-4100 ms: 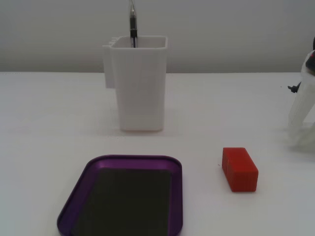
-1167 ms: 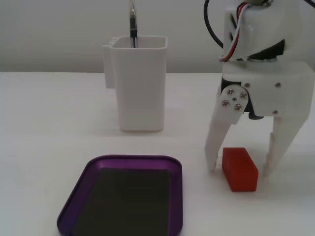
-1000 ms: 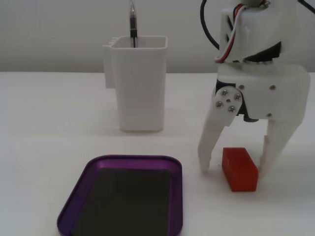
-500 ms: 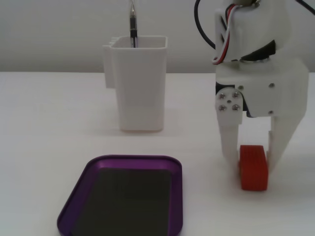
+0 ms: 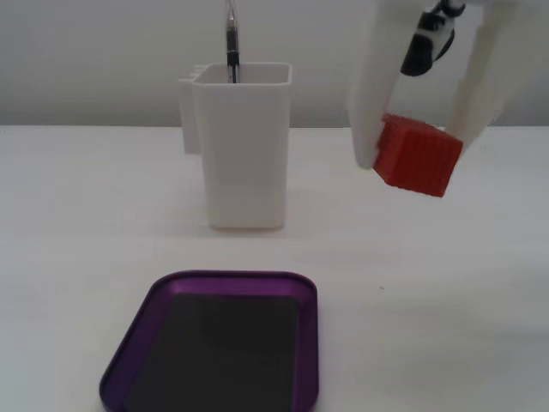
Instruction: Pick up the red cube and place it in the box.
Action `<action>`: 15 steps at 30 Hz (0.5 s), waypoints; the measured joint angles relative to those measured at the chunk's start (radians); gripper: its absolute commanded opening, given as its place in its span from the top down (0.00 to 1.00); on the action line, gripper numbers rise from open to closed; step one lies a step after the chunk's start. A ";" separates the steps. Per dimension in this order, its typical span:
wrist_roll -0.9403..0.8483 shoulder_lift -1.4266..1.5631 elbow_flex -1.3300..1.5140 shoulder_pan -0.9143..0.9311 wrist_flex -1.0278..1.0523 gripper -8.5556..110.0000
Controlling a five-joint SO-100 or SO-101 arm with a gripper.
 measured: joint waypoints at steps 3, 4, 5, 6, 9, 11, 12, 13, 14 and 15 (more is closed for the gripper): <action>0.008 -0.095 -0.063 0.006 -0.032 0.93; 0.008 -0.130 -0.091 0.009 -0.040 0.93; 0.008 -0.164 -0.123 0.009 -0.048 0.93; 0.008 -0.198 -0.153 0.009 -0.054 0.93; 0.038 -0.313 -0.261 0.005 -0.060 0.93; 0.051 -0.390 -0.336 0.003 -0.060 0.93; 0.054 -0.426 -0.373 0.005 -0.060 0.93; 0.055 -0.460 -0.407 0.012 -0.060 0.93; 0.055 -0.494 -0.434 0.025 -0.060 0.93; 0.055 -0.526 -0.457 0.038 -0.060 0.93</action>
